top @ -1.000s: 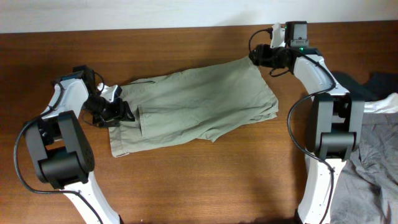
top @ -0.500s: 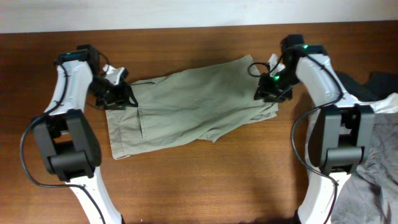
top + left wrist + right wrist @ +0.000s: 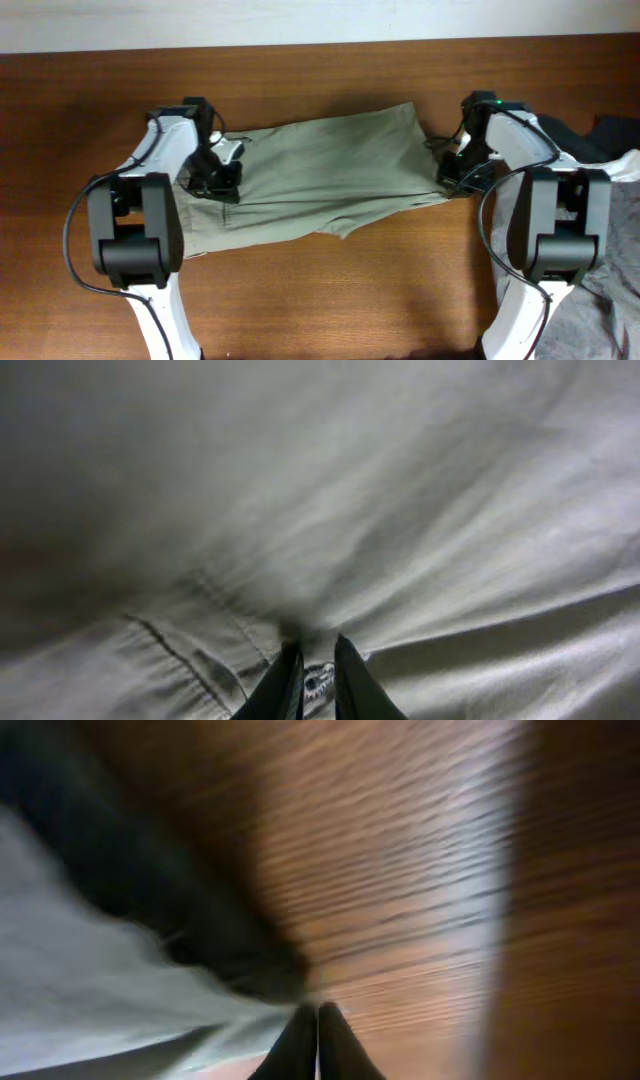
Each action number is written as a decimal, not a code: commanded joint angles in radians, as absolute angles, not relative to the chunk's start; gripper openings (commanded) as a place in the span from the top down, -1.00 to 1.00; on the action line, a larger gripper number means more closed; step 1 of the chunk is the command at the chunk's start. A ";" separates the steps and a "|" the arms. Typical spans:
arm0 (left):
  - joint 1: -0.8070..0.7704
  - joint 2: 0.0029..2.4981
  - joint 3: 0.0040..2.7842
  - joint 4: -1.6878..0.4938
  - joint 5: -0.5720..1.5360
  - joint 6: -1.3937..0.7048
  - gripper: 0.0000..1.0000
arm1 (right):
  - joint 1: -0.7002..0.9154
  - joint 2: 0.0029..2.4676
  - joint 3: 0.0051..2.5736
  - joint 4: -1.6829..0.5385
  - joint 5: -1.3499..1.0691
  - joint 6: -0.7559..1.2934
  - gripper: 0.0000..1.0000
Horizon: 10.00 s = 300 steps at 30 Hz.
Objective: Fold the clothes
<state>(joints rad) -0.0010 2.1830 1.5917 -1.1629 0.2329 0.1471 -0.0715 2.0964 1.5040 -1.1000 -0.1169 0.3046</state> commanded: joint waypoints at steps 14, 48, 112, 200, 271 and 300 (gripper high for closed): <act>-0.115 2.234 1.803 -1.032 0.192 0.128 0.64 | 0.283 2.204 1.549 -0.387 -0.354 0.304 0.86; 0.014 2.516 1.899 -1.265 0.509 0.215 -0.62 | 0.179 2.130 1.541 -1.025 -0.104 0.384 0.84; -0.390 2.213 2.569 -1.568 0.115 -0.238 0.99 | 0.138 2.081 1.398 -1.005 -0.213 0.287 0.91; -0.488 2.206 2.295 -1.409 -0.027 -0.236 -0.35 | -0.022 1.899 1.589 -0.700 -0.306 0.156 0.92; -0.241 2.241 1.890 -1.495 0.186 0.058 0.44 | 0.157 1.832 1.372 -0.915 -0.215 0.266 0.91; -0.109 2.404 2.242 -1.383 0.233 0.150 0.50 | 0.168 1.960 1.398 -0.851 -0.263 0.221 0.92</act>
<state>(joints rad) -0.0990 2.4031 2.1189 -1.2778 0.2188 0.0906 0.1753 2.0590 1.3964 -0.8036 -0.2981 0.2852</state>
